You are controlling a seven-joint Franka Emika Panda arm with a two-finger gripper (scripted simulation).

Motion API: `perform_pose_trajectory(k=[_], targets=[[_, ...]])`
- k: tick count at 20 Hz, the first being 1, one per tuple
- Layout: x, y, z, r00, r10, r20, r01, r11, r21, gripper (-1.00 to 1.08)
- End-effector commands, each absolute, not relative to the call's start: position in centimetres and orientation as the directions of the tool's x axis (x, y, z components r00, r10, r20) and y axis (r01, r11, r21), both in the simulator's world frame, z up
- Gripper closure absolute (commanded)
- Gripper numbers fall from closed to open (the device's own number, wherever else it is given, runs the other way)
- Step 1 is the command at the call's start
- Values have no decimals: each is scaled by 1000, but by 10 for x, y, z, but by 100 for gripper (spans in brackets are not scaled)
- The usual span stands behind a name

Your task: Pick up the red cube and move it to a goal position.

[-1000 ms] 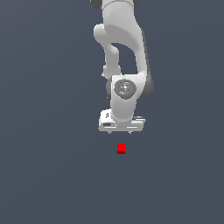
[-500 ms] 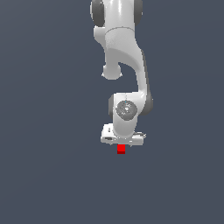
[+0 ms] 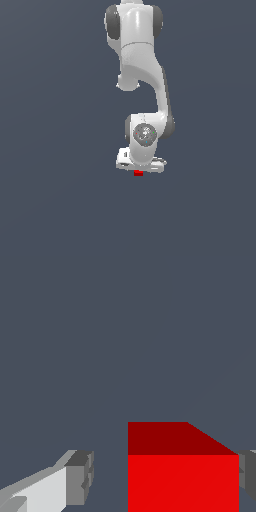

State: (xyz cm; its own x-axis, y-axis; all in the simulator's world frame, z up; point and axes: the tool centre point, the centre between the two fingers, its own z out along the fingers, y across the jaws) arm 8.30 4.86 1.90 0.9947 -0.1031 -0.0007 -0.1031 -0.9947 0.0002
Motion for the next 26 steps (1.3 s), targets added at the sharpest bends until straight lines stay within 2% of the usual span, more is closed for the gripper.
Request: perform_pose_trajectory(k=[1, 5, 6, 26], targets=[[84, 49, 18, 995, -105, 0, -105, -995, 0, -92], [84, 48, 20, 995, -103, 0, -103, -995, 0, -92], [84, 48, 20, 995, -103, 0, -103, -995, 0, 108], [74, 37, 36, 995, -103, -1, -103, -995, 0, 108]])
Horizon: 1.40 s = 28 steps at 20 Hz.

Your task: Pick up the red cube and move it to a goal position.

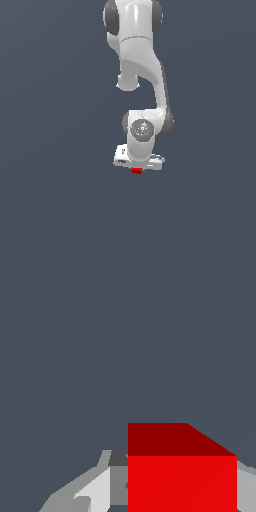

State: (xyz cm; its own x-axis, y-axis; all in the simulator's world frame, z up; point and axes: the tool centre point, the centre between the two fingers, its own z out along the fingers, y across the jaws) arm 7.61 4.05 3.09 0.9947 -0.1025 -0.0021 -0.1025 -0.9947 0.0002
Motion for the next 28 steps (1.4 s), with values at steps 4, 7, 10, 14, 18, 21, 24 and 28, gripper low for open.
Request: perform_pose_trajectory(k=[4, 7, 10, 14, 18, 21, 24, 28], targets=[[65, 26, 52, 995, -103, -1, -103, -995, 0, 108], [55, 14, 69, 995, -103, -1, -103, -995, 0, 108], [44, 0, 91, 995, -103, -1, -103, -995, 0, 108], [27, -21, 121, 995, -103, 0, -103, -995, 0, 108], [13, -40, 148, 995, -103, 0, -103, -995, 0, 108], [4, -51, 165, 995, -103, 0, -103, -995, 0, 108], [-2, -61, 179, 995, -103, 0, -103, -995, 0, 108], [-7, -69, 191, 995, -103, 0, -103, -995, 0, 108]])
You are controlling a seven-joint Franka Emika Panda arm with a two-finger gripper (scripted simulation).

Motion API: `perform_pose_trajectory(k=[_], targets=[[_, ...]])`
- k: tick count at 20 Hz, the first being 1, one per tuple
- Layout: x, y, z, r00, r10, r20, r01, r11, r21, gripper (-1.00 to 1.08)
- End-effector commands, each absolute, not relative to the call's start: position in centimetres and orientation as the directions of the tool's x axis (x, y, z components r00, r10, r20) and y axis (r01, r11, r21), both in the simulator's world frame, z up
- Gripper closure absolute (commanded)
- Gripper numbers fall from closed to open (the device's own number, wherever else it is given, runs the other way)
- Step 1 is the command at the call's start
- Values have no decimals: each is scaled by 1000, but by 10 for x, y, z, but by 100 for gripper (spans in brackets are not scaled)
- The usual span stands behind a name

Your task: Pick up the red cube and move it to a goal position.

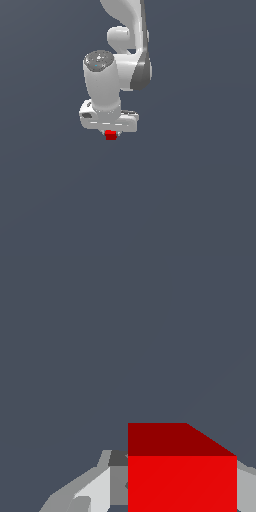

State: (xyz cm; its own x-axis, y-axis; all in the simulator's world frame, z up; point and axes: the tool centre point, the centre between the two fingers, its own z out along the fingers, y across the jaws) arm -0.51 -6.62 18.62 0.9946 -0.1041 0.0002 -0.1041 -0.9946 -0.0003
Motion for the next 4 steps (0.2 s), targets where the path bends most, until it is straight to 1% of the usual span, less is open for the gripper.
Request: perform_pose_trajectory(k=[1, 4], targets=[[-8, -70, 193, 995, -103, 0, -103, -995, 0, 108], [-9, -72, 195, 995, -103, 0, -103, -995, 0, 108]])
